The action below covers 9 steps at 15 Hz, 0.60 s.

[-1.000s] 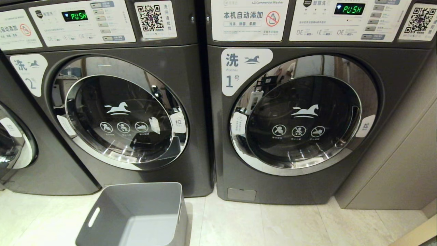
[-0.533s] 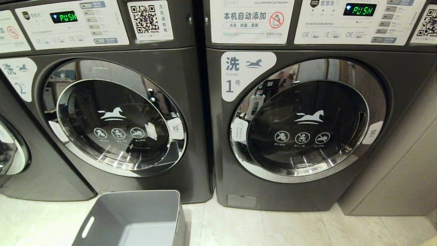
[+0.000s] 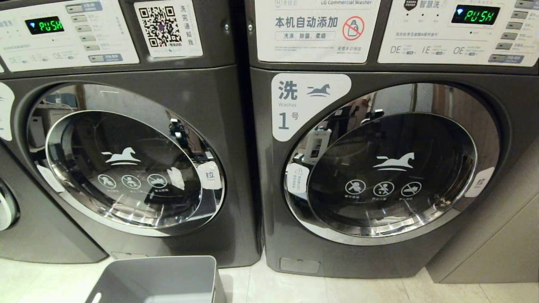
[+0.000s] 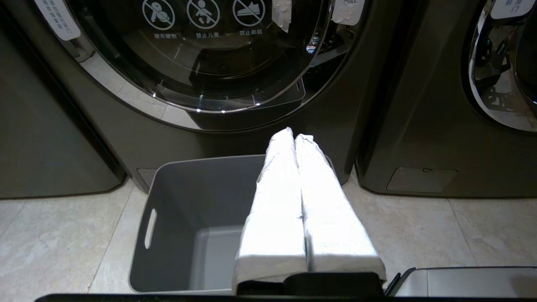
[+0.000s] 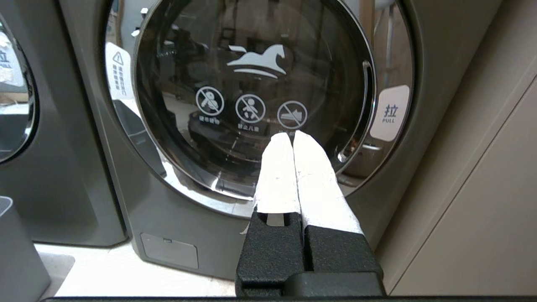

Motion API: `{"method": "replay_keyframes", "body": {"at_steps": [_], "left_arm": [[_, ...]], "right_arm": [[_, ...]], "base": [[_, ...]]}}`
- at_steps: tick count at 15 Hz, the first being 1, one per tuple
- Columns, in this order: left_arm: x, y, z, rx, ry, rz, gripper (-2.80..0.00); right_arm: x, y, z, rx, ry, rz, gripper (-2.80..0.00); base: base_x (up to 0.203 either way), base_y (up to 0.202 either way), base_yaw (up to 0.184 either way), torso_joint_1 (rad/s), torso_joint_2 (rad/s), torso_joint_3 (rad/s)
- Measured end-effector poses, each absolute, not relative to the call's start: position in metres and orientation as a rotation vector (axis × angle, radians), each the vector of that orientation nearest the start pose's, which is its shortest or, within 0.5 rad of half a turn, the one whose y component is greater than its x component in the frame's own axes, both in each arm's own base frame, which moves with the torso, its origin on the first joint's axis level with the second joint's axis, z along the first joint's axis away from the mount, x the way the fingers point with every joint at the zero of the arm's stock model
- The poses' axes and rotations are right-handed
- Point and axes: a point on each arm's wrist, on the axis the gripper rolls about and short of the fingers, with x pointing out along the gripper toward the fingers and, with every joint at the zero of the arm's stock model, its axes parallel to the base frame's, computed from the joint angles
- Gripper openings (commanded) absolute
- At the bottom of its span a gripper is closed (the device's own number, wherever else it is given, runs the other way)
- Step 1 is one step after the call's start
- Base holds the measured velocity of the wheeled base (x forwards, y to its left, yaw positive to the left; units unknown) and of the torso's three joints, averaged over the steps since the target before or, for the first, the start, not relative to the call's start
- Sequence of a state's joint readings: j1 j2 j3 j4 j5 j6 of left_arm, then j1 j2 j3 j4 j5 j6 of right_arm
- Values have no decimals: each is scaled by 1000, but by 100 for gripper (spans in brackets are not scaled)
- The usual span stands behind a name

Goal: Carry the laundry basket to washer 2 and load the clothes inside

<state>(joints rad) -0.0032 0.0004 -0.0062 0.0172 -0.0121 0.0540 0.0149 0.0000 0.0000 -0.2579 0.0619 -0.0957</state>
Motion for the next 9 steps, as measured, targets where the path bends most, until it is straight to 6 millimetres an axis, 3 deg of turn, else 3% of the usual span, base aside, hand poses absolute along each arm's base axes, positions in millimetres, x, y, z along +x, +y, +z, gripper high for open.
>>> {"method": "replay_keyframes", "body": {"at_steps": [9], "left_arm": [[-24,0,78,67,-2,-21,-280]], "right_arm": [[-26,1,102,-101,-261,64,-280]], "base": [[0,0,0,0,0,0]]}}
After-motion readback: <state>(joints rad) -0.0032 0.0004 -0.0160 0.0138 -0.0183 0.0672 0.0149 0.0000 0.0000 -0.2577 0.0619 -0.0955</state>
